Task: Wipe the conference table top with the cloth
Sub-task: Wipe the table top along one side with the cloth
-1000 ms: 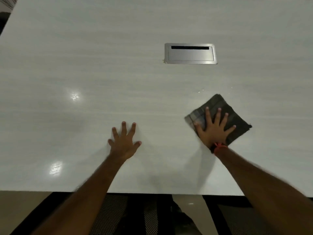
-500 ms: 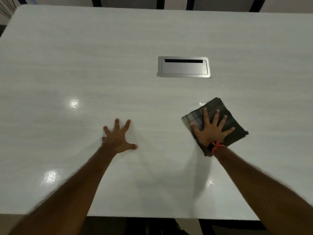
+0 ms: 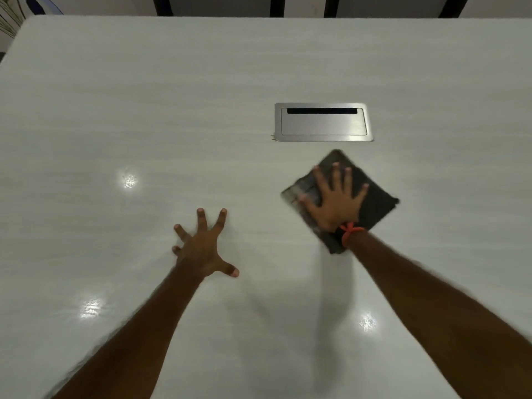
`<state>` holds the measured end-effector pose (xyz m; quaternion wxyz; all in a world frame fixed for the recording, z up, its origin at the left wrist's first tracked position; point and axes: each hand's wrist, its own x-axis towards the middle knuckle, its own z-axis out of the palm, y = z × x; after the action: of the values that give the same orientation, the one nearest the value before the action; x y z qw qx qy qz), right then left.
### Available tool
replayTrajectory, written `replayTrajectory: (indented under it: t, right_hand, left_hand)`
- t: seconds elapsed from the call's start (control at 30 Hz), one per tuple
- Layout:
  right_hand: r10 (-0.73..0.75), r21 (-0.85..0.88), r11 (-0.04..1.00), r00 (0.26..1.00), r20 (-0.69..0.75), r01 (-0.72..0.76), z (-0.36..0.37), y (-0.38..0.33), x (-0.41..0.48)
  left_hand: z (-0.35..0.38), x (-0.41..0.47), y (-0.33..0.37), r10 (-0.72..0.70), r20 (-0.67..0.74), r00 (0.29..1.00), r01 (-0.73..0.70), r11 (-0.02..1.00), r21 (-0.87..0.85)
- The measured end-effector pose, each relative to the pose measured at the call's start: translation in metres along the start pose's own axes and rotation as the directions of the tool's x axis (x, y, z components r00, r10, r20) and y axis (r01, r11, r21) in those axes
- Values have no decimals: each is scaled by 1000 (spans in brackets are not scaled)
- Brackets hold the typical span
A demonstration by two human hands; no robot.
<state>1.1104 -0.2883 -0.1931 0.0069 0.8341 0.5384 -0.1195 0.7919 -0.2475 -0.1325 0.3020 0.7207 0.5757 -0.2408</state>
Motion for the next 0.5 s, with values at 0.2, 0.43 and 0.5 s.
replayTrajectory:
  t: [0.2, 0.43, 0.5]
  right_hand:
    - [246, 51, 968, 969, -5, -246, -8, -45, 43]
    - [-302, -16, 953, 952, 55, 303, 3, -97, 32]
    - [-84, 22, 996, 996, -32, 84, -2, -50, 41]
  left_hand:
    - [0, 6, 3, -3, -9, 1000, 3, 1000, -16]
    - [-1, 7, 3, 1, 2, 1000, -1, 1000, -22]
    - [-1, 6, 3, 3, -8, 1000, -3, 1000, -31]
